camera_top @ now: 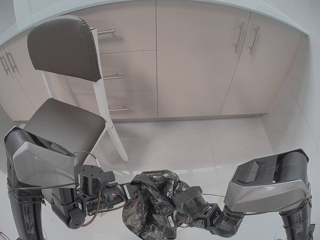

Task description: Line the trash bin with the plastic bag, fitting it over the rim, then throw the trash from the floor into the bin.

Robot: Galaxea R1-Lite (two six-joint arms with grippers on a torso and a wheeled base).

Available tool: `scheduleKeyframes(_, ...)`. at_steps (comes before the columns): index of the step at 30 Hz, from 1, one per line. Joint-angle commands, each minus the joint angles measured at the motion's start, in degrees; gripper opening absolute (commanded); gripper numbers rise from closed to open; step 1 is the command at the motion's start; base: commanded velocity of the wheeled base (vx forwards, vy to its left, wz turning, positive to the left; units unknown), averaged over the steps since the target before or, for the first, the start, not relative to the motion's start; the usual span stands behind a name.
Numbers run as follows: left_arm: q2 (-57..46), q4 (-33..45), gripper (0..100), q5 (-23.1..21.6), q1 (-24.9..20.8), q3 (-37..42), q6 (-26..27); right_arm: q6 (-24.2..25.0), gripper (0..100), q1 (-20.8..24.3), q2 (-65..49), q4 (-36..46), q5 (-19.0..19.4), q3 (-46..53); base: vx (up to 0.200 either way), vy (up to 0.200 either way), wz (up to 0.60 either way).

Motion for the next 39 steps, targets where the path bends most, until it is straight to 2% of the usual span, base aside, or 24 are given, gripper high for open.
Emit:
scheduleKeyframes(1, 0.1, 0.0, 0, 0.0, 0.0, 0.0, 0.0, 0.0, 100, -0.4, 0.4, 0.0, -0.1, -0.5, 0.000, 0.000, 0.00)
scheduleKeyframes(3, 0.1, 0.0, 0, 0.0, 0.0, 0.0, 0.0, 0.0, 100, -0.5, 0.9, 0.0, -0.1, -0.7, 0.000, 0.000, 0.00)
scheduleKeyframes(4, 0.1, 0.0, 0, 0.0, 0.0, 0.0, 0.0, 0.0, 0, -0.6, 1.0, 0.0, -0.2, -0.8, 0.000, 0.000, 0.00)
scheduleKeyframes(19, 0.0, 0.0, 0, 0.0, 0.1, 0.1, 0.0, -0.2, 0, -0.8, -0.9, 0.0, -1.9, 0.2, 0.000, 0.000, 0.00)
scheduleKeyframes(25, 0.6, 0.0, 0, 0.3, 0.1, -0.4, 0.7, -1.0, 0, -1.2, -7.1, 0.0, -2.2, 6.2, 0.000, 0.000, 0.00)
scheduleKeyframes(28, 1.3, 0.0, 0, 2.0, 0.3, -1.8, 1.1, -2.2, 0, -5.1, -10.3, 0.0, -2.1, 10.0, 0.000, 0.000, 0.00)
scheduleKeyframes(29, 1.3, 0.0, 0, 2.0, 0.3, -1.8, 1.1, -2.2, 0, -5.1, -10.3, 0.0, -2.1, 10.0, 0.000, 0.000, 0.00)
scheduleKeyframes(30, 2.1, 0.0, 0, 3.0, 0.6, -2.9, 1.6, -2.1, 0, -7.7, -11.6, 0.0, -1.9, 11.6, 0.000, 0.000, 0.00)
scheduleKeyframes(32, 2.6, 0.0, 0, 3.3, 0.7, -3.4, 2.4, -2.1, 0, -9.8, -12.6, 0.0, -1.5, 12.6, 0.000, 0.000, 0.00)
scheduleKeyframes(39, 3.3, 0.0, 0, 3.3, 0.5, -5.4, 4.3, -2.4, 0, -11.0, -14.0, 0.0, -1.5, 12.4, 0.000, 0.000, 0.00)
